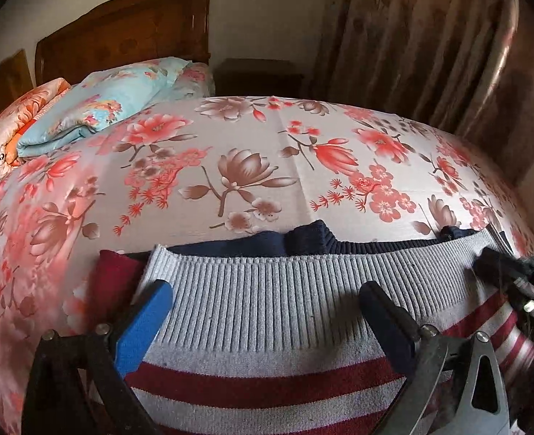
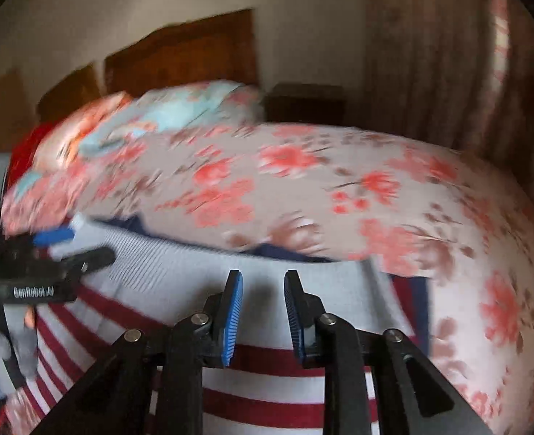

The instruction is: Fold small clothes

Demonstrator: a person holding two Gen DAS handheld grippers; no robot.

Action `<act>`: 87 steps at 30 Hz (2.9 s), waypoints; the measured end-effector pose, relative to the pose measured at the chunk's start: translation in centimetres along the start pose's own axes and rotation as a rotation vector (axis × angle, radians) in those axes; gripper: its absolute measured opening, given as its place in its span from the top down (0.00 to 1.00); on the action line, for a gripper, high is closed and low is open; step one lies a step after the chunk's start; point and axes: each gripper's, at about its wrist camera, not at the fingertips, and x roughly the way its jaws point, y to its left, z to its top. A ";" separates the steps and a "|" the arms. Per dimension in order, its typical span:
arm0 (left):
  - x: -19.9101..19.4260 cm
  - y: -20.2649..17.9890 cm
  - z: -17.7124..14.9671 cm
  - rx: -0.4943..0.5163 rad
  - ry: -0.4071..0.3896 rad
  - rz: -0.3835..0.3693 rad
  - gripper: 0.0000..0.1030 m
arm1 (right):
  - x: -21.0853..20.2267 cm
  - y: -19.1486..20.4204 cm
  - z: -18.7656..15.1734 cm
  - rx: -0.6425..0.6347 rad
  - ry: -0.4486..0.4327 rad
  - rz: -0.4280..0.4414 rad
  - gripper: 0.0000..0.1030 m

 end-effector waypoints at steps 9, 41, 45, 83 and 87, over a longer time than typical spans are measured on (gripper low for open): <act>0.0 -0.1 0.0 -0.006 -0.001 -0.003 0.00 | -0.8 -6.7 -1.4 0.217 -0.022 -0.049 0.76; -1.0 5.8 -0.5 -0.204 -0.041 -0.082 0.00 | 0.1 -5.6 -0.9 0.164 -0.024 -0.074 0.70; -1.2 6.0 -0.5 -0.234 -0.066 -0.100 0.00 | -0.1 -6.1 -1.0 0.194 -0.034 -0.040 0.70; -9.0 -3.0 -8.6 0.003 -0.134 0.000 0.00 | -6.5 5.0 -7.7 -0.022 -0.023 0.032 0.73; -7.2 -4.5 -9.4 0.078 -0.079 0.043 0.00 | -5.3 9.4 -8.9 -0.216 0.000 -0.013 0.72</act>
